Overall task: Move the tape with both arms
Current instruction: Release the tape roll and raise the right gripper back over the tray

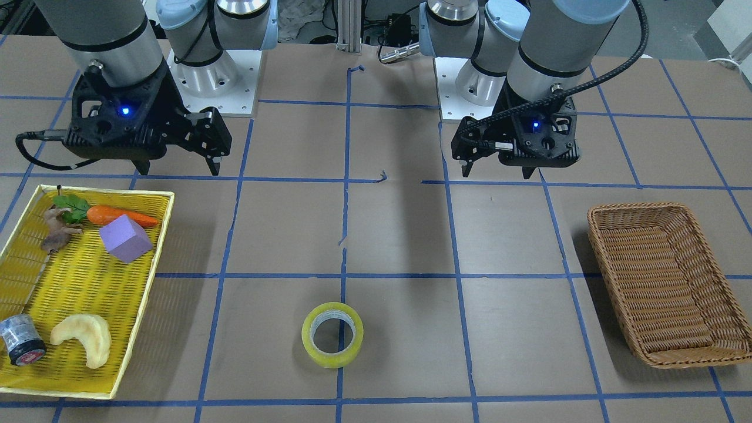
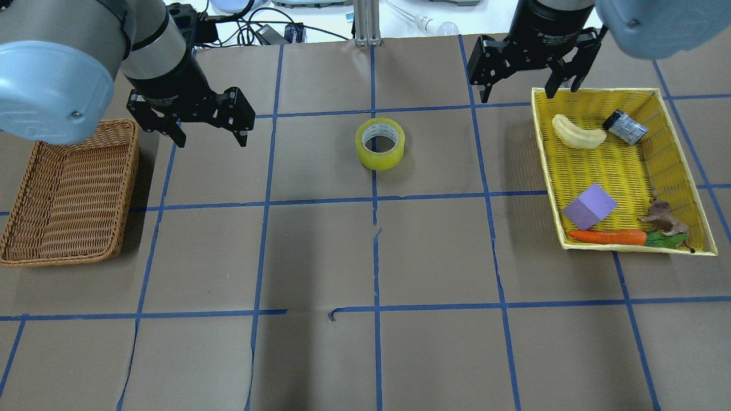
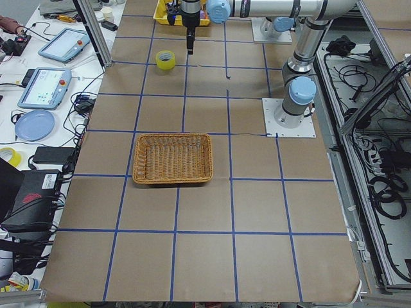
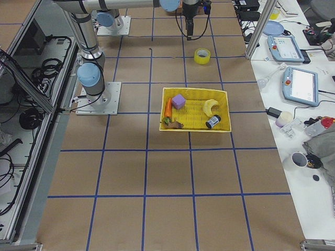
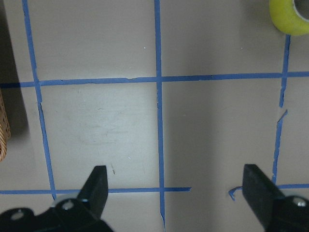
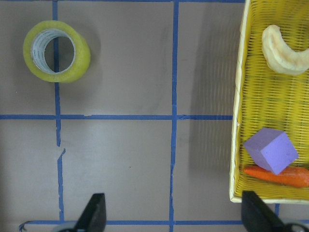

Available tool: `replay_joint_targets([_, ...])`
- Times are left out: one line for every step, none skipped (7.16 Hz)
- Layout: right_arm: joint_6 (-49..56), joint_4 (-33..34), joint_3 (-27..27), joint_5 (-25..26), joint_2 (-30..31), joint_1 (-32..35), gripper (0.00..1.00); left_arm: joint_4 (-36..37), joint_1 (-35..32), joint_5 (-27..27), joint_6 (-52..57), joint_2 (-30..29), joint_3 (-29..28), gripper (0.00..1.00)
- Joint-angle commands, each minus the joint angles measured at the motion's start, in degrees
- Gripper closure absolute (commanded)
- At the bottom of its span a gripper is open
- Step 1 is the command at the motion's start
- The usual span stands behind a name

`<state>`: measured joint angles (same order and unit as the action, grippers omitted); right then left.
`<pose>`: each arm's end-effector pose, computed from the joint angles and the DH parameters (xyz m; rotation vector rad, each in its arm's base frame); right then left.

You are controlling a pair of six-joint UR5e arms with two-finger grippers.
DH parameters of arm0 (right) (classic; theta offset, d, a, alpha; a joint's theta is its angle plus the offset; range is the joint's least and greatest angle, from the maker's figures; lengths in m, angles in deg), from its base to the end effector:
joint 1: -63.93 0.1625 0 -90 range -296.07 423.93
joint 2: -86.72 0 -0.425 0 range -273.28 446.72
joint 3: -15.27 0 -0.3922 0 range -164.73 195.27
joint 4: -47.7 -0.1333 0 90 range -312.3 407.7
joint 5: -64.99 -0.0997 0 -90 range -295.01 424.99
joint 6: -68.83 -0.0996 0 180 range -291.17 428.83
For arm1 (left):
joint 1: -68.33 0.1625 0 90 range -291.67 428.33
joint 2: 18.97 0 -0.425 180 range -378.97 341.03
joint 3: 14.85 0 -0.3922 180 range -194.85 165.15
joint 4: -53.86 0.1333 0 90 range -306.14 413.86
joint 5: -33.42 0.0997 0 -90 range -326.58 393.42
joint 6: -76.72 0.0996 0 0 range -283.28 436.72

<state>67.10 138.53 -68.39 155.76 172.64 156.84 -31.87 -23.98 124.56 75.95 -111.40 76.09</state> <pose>0.1585 -0.5197 0.5078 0.0317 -3.1290 0.0852 -0.1518 -0.5051 0.4661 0.0417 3.1217 -0.0253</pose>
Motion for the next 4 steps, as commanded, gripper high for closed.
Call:
replay_joint_targets([0.32, -0.3, -0.19, -0.07, 1.36, 0.16, 0.0, 0.13, -0.07, -0.08, 0.07, -0.03, -0.06, 0.0])
replay_joint_targets([0.32, -0.13, -0.19, -0.07, 1.44, 0.17, 0.0, 0.83, -0.07, -0.87, -0.54, -0.47, -0.24, 0.0])
replay_joint_targets([0.4, 0.05, -0.45, -0.33, 1.44, 0.08, 0.0, 3.79, -0.77, -0.96, -1.93, -2.21, -0.33, 0.0])
replay_joint_targets([0.41, 0.22, -0.62, -0.69, 1.27, 0.16, 0.0, 7.65, -2.25, -0.96, -2.12, -4.06, -0.68, 0.0])
